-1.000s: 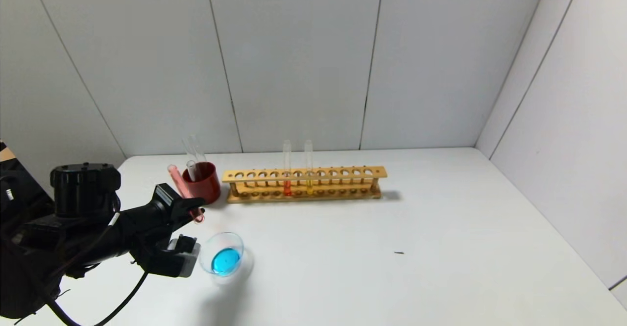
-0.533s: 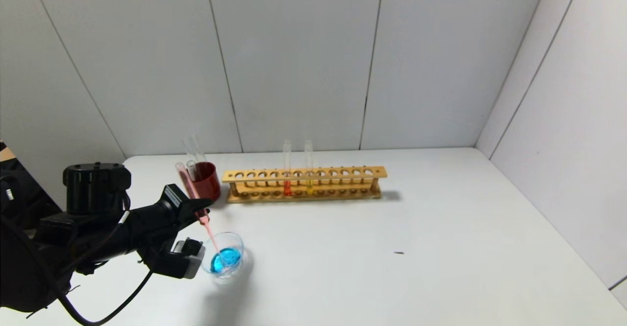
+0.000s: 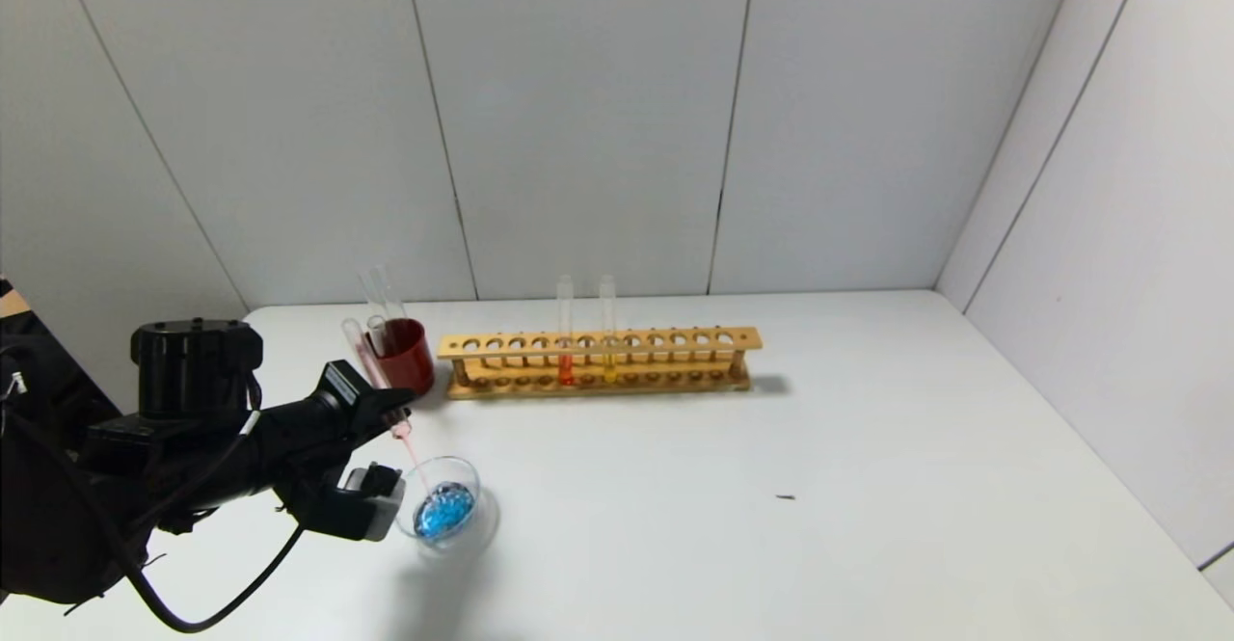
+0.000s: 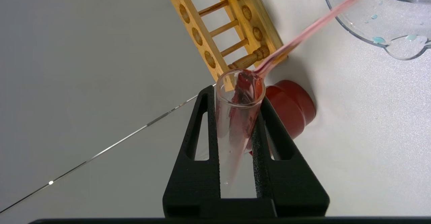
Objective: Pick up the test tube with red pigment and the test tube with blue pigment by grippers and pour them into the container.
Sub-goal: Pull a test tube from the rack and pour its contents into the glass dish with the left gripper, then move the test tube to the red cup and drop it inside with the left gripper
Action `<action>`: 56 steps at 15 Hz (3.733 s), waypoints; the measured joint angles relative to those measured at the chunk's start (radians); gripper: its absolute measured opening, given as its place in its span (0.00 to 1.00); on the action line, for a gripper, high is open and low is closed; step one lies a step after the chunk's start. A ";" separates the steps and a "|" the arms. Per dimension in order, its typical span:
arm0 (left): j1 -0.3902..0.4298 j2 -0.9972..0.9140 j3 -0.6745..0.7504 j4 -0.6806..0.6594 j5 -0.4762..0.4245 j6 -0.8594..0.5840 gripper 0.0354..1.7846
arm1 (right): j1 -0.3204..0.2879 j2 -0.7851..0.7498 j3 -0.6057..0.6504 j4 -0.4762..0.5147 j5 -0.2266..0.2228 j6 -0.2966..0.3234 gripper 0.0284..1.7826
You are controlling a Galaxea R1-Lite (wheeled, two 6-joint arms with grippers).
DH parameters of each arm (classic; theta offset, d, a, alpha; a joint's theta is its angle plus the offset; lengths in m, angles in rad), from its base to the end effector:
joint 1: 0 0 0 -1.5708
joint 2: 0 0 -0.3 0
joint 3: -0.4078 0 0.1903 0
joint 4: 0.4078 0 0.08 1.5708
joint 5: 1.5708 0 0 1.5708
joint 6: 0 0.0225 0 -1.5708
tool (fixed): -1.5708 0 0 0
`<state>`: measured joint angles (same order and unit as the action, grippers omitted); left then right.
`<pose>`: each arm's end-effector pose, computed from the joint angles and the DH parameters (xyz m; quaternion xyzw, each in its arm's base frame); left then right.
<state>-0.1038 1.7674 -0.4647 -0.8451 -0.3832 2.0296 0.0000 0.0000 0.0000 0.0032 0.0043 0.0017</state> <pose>0.2658 -0.0362 0.1012 0.7862 -0.0809 -0.3147 0.5257 -0.0228 0.0001 0.0751 0.0009 0.0016 0.0021 1.0000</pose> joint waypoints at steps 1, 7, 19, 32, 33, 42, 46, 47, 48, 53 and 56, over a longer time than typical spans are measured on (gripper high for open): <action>0.000 0.001 0.000 0.000 0.000 0.006 0.16 | 0.000 0.000 0.000 0.000 0.000 0.000 0.98; 0.001 -0.006 -0.014 -0.001 0.009 0.078 0.16 | 0.000 0.000 0.000 0.000 0.000 0.000 0.98; -0.013 -0.039 -0.018 0.000 0.006 0.188 0.16 | 0.000 0.000 0.000 0.000 0.000 0.000 0.98; -0.019 -0.091 0.029 -0.126 0.075 0.285 0.16 | 0.000 0.000 0.000 0.000 0.000 0.000 0.98; -0.019 -0.094 0.034 -0.127 0.075 0.283 0.16 | 0.000 0.000 0.000 0.000 0.000 0.000 0.98; -0.017 -0.243 -0.013 -0.041 0.386 -0.249 0.16 | 0.000 0.000 0.000 0.000 0.000 0.000 0.98; -0.016 -0.298 -0.165 0.178 0.610 -0.738 0.16 | 0.000 0.000 0.000 0.000 0.000 0.000 0.98; -0.016 -0.291 -0.201 0.217 0.622 -0.871 0.16 | 0.000 0.000 0.000 0.000 0.000 0.000 0.98; -0.016 -0.277 -0.235 0.243 0.626 -1.006 0.16 | 0.000 0.000 0.000 0.000 0.000 0.000 0.98; 0.005 -0.167 -0.435 0.259 0.581 -1.627 0.16 | 0.000 0.000 0.000 0.000 0.000 0.000 0.98; 0.034 -0.116 -0.469 0.211 0.475 -1.883 0.16 | 0.000 0.000 0.000 0.000 0.000 0.000 0.98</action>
<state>-0.0696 1.6511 -0.9340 -0.6340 0.0917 0.1462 -0.0004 0.0000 0.0000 0.0032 0.0038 0.0017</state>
